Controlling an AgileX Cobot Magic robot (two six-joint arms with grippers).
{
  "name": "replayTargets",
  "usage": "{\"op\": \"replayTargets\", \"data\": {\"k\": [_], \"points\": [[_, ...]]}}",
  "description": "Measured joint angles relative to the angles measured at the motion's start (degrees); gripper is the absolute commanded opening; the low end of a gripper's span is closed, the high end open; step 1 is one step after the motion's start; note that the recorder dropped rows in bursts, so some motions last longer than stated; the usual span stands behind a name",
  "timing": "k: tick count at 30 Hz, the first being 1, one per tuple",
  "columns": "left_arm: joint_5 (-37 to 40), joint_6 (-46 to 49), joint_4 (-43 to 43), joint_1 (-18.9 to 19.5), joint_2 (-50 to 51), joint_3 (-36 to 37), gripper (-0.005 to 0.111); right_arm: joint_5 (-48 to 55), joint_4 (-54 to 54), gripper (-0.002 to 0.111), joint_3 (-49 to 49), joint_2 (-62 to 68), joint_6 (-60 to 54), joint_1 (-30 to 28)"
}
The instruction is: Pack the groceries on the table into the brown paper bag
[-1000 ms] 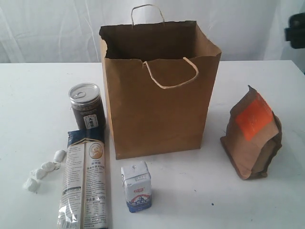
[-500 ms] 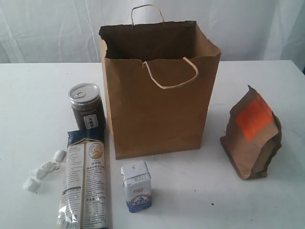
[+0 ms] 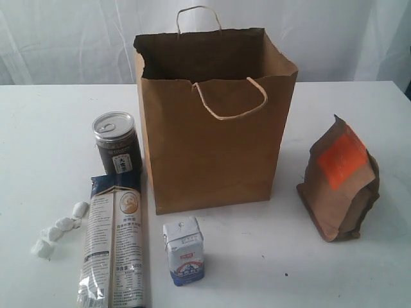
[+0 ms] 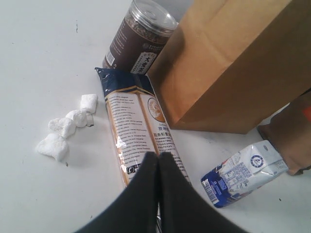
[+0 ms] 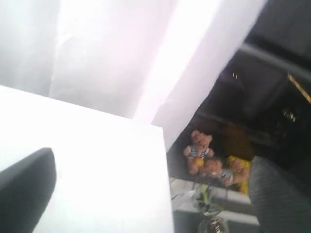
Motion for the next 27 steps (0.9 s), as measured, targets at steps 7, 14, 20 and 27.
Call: {"op": "replayTargets", "data": {"k": [7, 14, 20, 27], "points": [[0.0, 0.0, 0.0, 0.0, 0.0, 0.0, 0.0, -5.69, -0.77, 0.105, 0.0, -4.95, -8.6, 0.0], [0.0, 0.0, 0.0, 0.0, 0.0, 0.0, 0.0, -8.74, -40.76, 0.105, 6.16, -8.95, 42.65, 0.0], [0.0, 0.0, 0.0, 0.0, 0.0, 0.0, 0.0, 4.95, -84.7, 0.101, 13.84, -7.7, 107.63, 0.47], [0.0, 0.0, 0.0, 0.0, 0.0, 0.0, 0.0, 8.21, -86.28, 0.0, 28.31, -7.5, 122.66, 0.47]]}}
